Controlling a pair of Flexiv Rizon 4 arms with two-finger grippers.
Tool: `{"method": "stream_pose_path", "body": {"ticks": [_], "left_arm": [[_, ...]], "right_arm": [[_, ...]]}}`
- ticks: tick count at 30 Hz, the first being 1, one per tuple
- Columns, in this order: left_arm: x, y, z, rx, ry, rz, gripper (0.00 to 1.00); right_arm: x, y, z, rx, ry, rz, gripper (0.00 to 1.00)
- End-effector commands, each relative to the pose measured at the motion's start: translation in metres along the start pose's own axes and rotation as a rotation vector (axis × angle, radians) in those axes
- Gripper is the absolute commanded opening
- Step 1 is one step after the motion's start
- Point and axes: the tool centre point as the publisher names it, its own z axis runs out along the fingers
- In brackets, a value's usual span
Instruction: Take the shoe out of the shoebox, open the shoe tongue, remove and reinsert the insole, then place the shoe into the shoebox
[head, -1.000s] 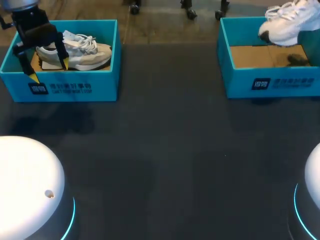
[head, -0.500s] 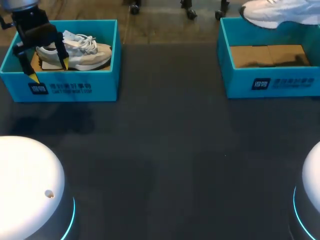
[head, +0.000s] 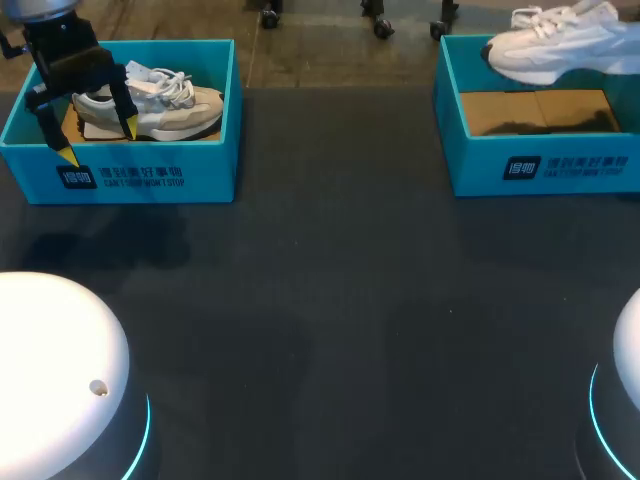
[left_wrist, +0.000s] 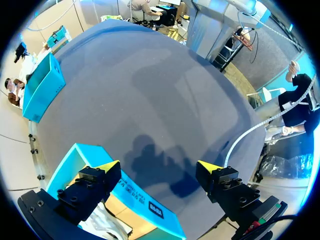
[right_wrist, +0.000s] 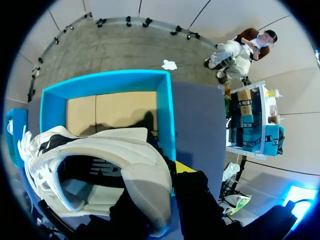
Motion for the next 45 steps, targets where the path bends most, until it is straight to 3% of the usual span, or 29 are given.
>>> {"method": "stream_pose_path", "body": {"ticks": [1,4,15,31,45], "left_arm": [[0.000,0.001,-0.001,-0.001,0.003,0.001,1.00],[0.000,0.001,-0.001,-0.001,0.003,0.001,1.00],[0.000,0.001,-0.001,-0.001,0.003,0.001,1.00],[0.000,0.001,-0.001,-0.001,0.003,0.001,1.00],[0.000,0.001,-0.001,-0.001,0.003,0.001,1.00]], "right_arm": [[0.006,-0.001,0.013,-0.033,-0.023,0.021,0.00],[0.002,-0.003,0.023,-0.045,-0.001,0.067,0.00],[0.002,-0.003,0.023,-0.045,-0.001,0.067,0.00],[0.026,-0.003,0.041,-0.053,-0.027,0.089,0.00],[0.021,-0.014,0.062,-0.053,-0.018,0.128,0.00]]}}
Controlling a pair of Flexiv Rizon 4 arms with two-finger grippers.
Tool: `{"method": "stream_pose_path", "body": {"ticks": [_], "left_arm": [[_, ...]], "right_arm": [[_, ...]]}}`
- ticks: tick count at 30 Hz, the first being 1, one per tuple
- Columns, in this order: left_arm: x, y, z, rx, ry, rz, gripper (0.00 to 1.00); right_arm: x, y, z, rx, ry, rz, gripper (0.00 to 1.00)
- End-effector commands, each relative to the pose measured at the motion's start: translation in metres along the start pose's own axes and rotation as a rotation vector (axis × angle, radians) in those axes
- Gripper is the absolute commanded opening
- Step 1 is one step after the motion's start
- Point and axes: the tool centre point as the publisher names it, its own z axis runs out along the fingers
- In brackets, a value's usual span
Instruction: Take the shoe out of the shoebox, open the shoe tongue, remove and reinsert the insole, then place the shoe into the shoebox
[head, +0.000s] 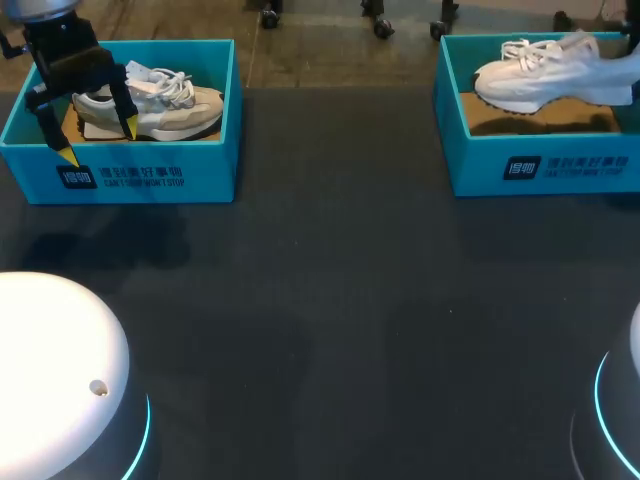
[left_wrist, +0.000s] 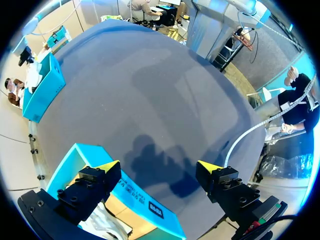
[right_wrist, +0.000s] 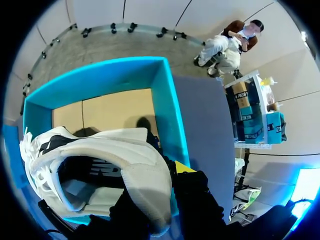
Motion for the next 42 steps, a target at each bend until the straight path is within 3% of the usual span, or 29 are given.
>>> {"method": "stream_pose_path", "body": {"ticks": [1,32,42], "left_arm": [[0.000,0.001,-0.001,-0.001,0.003,0.001,1.00],[0.000,0.001,-0.001,-0.001,0.003,0.001,1.00],[0.000,0.001,-0.001,-0.001,0.003,0.001,1.00]], "right_arm": [[-0.002,-0.005,0.006,-0.008,-0.002,0.003,0.00],[0.008,-0.046,0.030,0.002,0.005,0.009,0.00],[0.010,-0.045,0.032,0.007,0.005,0.001,0.00]]}}
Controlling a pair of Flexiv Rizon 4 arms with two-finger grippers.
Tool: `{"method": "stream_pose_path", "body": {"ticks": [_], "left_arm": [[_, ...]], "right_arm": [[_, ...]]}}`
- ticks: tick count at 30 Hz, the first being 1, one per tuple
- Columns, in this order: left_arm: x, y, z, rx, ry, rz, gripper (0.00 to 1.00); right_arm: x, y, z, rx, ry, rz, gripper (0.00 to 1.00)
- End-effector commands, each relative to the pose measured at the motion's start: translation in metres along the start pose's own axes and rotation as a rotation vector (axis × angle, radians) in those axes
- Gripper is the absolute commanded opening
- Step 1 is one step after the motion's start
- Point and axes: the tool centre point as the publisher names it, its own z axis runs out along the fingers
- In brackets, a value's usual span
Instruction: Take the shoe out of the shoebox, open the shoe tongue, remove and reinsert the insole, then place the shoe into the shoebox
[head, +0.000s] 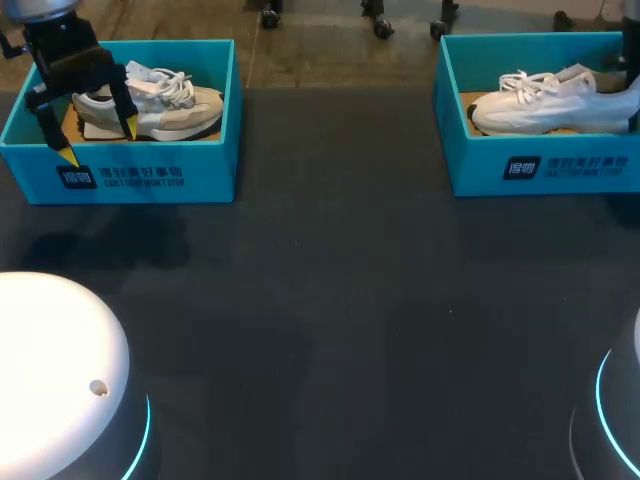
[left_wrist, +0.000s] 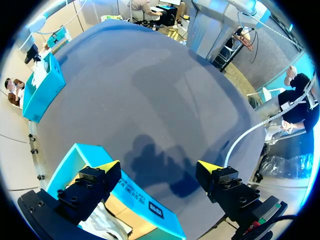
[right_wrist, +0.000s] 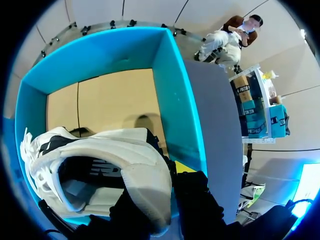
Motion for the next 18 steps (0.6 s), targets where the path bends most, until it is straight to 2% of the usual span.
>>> {"method": "stream_pose_path", "body": {"ticks": [1,7,18], "left_arm": [[0.000,0.001,-0.001,-0.001,0.003,0.001,1.00],[0.000,0.001,-0.001,-0.001,0.003,0.001,1.00],[0.000,0.001,-0.001,-0.001,0.003,0.001,1.00]], "right_arm": [[0.003,0.000,0.003,0.003,0.011,-0.011,0.00],[0.008,-0.005,0.018,0.021,0.031,-0.034,0.00],[0.010,-0.016,0.020,0.026,0.024,-0.040,0.00]]}}
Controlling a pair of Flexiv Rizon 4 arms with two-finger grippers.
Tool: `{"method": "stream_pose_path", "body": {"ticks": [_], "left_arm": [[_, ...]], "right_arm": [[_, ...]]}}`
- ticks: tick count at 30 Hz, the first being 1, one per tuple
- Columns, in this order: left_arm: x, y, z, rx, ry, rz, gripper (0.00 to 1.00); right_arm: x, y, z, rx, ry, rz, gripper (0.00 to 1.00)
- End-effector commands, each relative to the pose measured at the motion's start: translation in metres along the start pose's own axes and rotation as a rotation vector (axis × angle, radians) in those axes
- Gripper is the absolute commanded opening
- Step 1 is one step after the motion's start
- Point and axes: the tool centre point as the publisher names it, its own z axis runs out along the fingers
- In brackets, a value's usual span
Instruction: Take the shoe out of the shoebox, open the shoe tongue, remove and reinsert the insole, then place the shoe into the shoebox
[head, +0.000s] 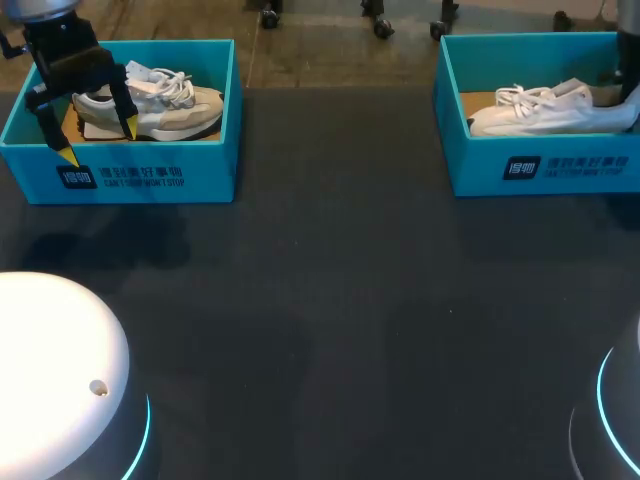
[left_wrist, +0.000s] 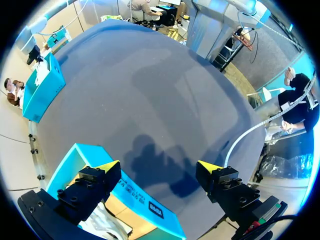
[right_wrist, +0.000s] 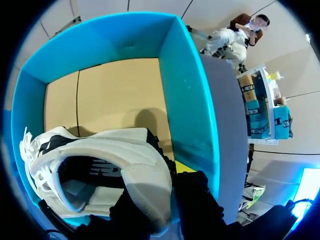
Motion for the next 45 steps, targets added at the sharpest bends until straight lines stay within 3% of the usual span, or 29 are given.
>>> {"method": "stream_pose_path", "body": {"ticks": [1,9,32,45], "left_arm": [[0.000,0.001,-0.001,-0.001,0.003,0.001,1.00],[0.000,0.001,-0.001,-0.001,0.003,0.001,1.00],[0.000,0.001,-0.001,-0.001,0.003,0.001,1.00],[0.000,0.001,-0.001,-0.001,0.003,0.001,1.00]], "right_arm": [[0.002,-0.001,0.002,-0.005,0.006,-0.006,0.00],[0.001,-0.012,0.012,0.007,0.013,-0.012,0.00],[0.014,-0.006,0.030,0.009,0.025,0.003,0.00],[0.015,-0.022,0.042,0.028,0.031,-0.002,0.00]]}}
